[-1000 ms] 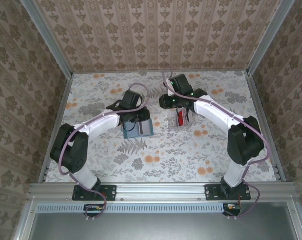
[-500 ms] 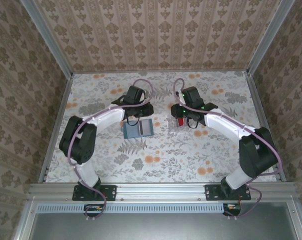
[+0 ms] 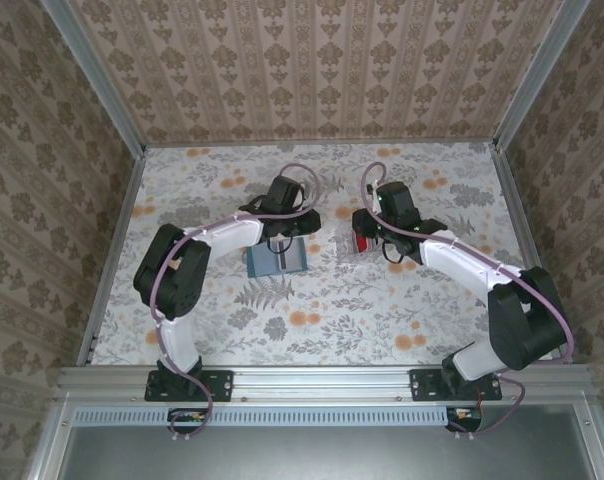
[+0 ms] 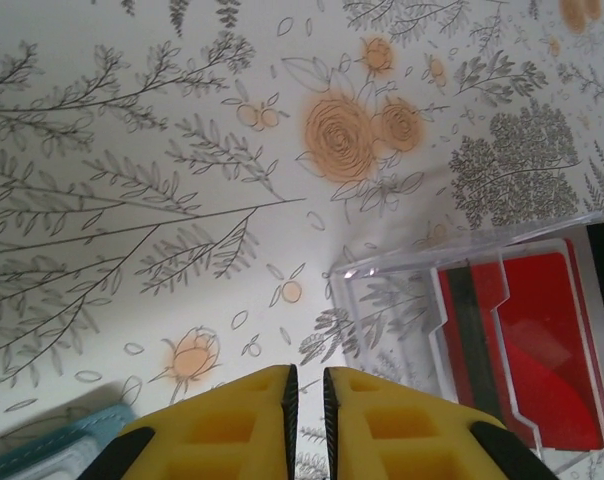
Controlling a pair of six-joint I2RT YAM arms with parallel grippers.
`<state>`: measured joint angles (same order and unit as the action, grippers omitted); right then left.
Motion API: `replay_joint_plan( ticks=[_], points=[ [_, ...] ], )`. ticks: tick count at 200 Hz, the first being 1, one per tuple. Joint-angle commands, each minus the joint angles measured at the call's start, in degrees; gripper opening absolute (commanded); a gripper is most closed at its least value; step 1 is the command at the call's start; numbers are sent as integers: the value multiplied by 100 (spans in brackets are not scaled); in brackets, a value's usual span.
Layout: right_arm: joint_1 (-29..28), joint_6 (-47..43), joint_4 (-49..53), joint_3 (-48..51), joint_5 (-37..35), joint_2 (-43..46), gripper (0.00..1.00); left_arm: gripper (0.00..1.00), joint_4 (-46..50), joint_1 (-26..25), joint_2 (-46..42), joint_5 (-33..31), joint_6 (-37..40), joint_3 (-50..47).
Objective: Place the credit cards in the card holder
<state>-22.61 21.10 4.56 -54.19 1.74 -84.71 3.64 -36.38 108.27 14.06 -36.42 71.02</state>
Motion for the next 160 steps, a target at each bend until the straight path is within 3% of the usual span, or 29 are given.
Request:
replay_joint_plan(
  ticks=[1,91,160],
  points=[
    [213,292,-123,106,104,69,32,19,-117,-113,229,-4,-109,269],
    [1069,994,93,303,281,-66,39,23,-364,-334,525,299,-202,371],
    [1088,1095,-62,262,721,-424,40,26,-347,-443,640,533,-253,366]
  ],
)
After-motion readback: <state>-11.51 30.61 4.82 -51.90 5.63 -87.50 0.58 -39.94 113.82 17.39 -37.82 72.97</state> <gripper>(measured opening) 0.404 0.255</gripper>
